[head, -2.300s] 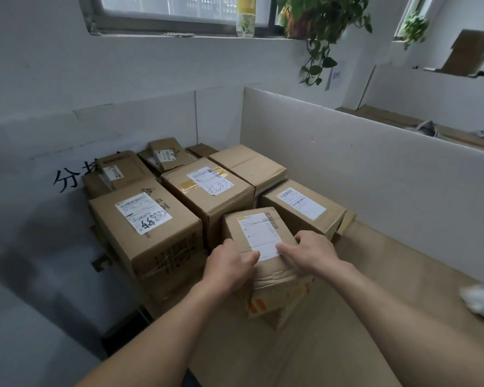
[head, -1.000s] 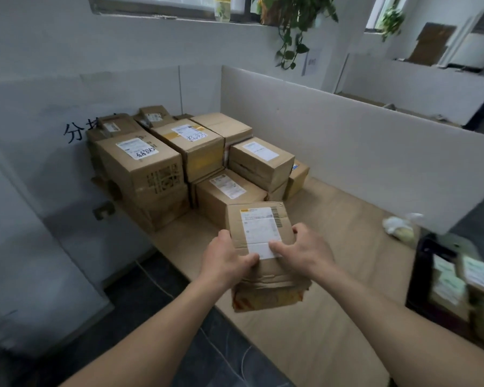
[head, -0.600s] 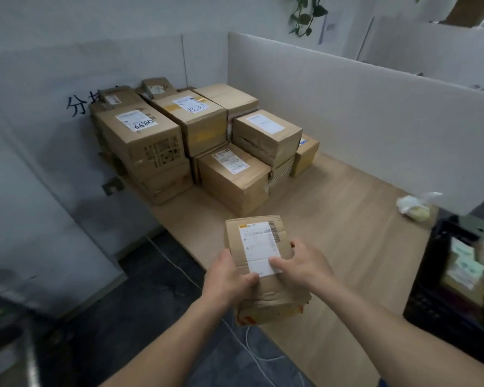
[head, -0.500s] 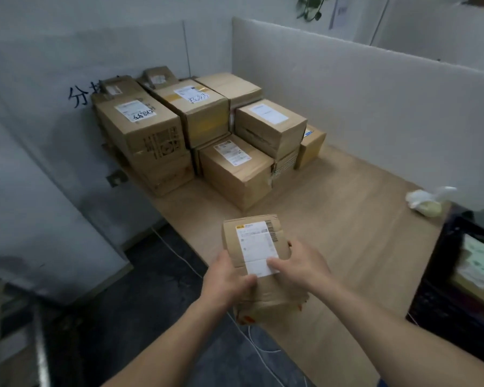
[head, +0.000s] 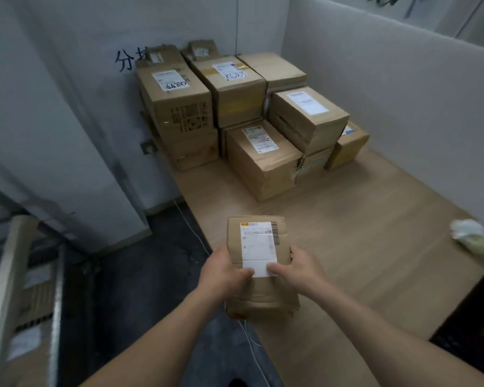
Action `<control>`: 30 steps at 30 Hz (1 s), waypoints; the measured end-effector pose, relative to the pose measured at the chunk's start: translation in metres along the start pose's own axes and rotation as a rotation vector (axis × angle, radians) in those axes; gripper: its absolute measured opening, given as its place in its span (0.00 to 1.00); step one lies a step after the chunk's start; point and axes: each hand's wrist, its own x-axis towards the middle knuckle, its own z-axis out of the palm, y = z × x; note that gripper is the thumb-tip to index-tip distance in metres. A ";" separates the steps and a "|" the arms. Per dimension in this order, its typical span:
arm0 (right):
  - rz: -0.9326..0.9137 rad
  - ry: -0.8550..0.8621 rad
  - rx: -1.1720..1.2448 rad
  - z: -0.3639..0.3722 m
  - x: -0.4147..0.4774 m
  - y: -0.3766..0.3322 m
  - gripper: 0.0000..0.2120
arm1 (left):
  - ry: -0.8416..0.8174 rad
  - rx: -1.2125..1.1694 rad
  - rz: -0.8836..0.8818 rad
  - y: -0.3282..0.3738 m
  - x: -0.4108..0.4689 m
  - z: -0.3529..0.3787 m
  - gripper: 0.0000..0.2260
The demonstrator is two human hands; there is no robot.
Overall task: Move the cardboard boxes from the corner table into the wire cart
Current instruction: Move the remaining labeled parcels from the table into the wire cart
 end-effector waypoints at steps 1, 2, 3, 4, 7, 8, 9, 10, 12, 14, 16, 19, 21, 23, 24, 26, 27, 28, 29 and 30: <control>0.000 -0.001 -0.008 0.000 0.001 -0.001 0.22 | 0.007 -0.005 -0.007 -0.001 0.001 0.000 0.25; -0.005 -0.002 -0.023 0.000 0.002 -0.004 0.22 | 0.018 -0.010 -0.013 -0.002 0.001 0.000 0.26; -0.017 -0.004 -0.038 0.000 0.003 -0.008 0.22 | 0.033 -0.012 -0.019 -0.003 0.001 -0.003 0.26; -0.035 -0.006 -0.049 0.000 0.004 -0.014 0.24 | 0.050 -0.011 -0.028 -0.005 0.001 -0.007 0.25; -0.099 -0.014 -0.053 0.004 0.006 -0.038 0.27 | 0.100 -0.011 -0.063 -0.013 0.000 -0.026 0.25; -0.122 -0.017 -0.052 0.007 0.007 -0.049 0.26 | 0.118 -0.015 -0.075 -0.016 -0.001 -0.036 0.26; -0.146 -0.024 -0.050 0.011 0.007 -0.061 0.26 | 0.139 -0.021 -0.083 -0.020 -0.002 -0.046 0.26; -0.174 -0.036 -0.047 0.016 0.006 -0.073 0.25 | 0.162 -0.030 -0.087 -0.025 -0.003 -0.057 0.27; -0.247 -0.073 -0.043 0.028 0.004 -0.100 0.21 | 0.215 -0.055 -0.101 -0.035 -0.009 -0.082 0.27; -0.328 -0.102 -0.068 0.042 -0.001 -0.130 0.20 | 0.268 -0.072 -0.122 -0.048 -0.017 -0.111 0.28; -0.392 -0.116 -0.107 0.058 -0.007 -0.165 0.19 | 0.330 -0.093 -0.138 -0.063 -0.027 -0.143 0.29; -0.478 -0.132 -0.164 0.089 -0.018 -0.221 0.21 | 0.438 -0.135 -0.154 -0.089 -0.045 -0.194 0.28; -0.547 -0.169 -0.189 0.114 -0.027 -0.258 0.22 | 0.508 -0.156 -0.170 -0.110 -0.059 -0.228 0.28; -0.615 -0.200 -0.220 0.140 -0.040 -0.294 0.23 | 0.577 -0.174 -0.196 -0.134 -0.073 -0.262 0.29; -0.648 -0.212 -0.234 0.154 -0.048 -0.312 0.22 | 0.606 -0.184 -0.207 -0.147 -0.079 -0.278 0.29; -0.698 -0.240 -0.260 0.183 -0.065 -0.348 0.22 | 0.658 -0.201 -0.221 -0.174 -0.095 -0.310 0.28; -0.719 -0.253 -0.273 0.198 -0.075 -0.365 0.22 | 0.685 -0.208 -0.225 -0.188 -0.103 -0.326 0.27; -0.740 -0.265 -0.285 0.214 -0.085 -0.383 0.23 | 0.712 -0.214 -0.231 -0.202 -0.112 -0.341 0.26; -0.764 -0.277 -0.296 0.229 -0.096 -0.399 0.23 | 0.736 -0.218 -0.243 -0.215 -0.121 -0.356 0.25; -0.791 -0.288 -0.309 0.244 -0.106 -0.415 0.23 | 0.758 -0.216 -0.264 -0.229 -0.130 -0.370 0.25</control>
